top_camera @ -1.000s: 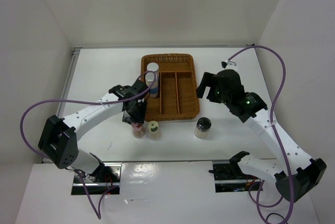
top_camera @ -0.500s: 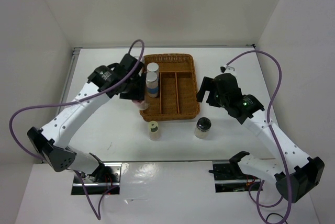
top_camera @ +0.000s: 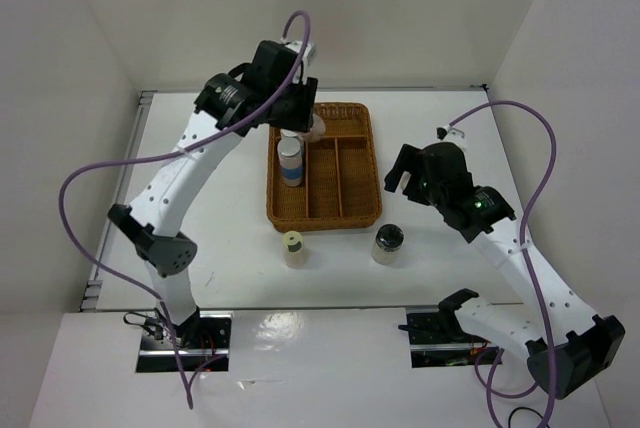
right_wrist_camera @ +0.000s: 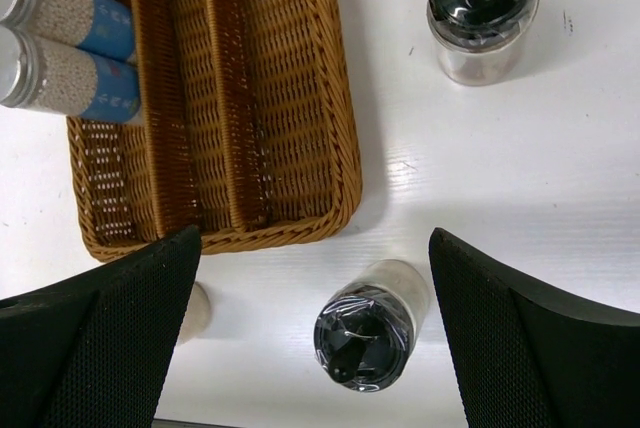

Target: Organize the condiment bottles

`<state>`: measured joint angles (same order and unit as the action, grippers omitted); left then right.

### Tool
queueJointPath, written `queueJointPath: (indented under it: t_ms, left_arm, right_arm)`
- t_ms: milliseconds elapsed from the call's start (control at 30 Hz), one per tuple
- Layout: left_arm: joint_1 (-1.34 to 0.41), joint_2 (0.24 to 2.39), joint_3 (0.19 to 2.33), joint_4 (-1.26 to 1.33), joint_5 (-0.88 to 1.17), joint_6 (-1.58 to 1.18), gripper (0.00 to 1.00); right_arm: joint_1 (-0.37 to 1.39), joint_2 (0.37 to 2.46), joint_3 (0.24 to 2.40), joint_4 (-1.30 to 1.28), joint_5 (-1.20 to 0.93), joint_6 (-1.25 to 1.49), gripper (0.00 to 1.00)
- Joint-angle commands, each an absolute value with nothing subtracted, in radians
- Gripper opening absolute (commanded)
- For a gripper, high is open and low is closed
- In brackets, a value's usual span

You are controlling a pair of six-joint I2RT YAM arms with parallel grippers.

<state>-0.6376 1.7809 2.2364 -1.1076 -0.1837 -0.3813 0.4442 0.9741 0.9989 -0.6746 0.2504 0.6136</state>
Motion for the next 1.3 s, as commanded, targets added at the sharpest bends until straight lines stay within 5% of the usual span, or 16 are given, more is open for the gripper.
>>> queueJointPath:
  t_ms: [0,267,1267]
  left_arm:
    - [-0.641,1.865,2.379,-1.054,-0.169,-0.281,0.45]
    - [-0.641,2.226,2.888,-1.209,-0.268,-0.21,0.45]
    - [-0.597,2.539,2.899,-1.207,-0.186,-0.19,0.49]
  right_arm:
    - [0.434,0.954,0.98,-0.678,0.261,0.626,0.99]
    - [0.425,0.954,0.98,-0.678,0.252,0.626,0.99]
    - [0.416,1.019,0.98,-0.678,0.215,0.598,0.99]
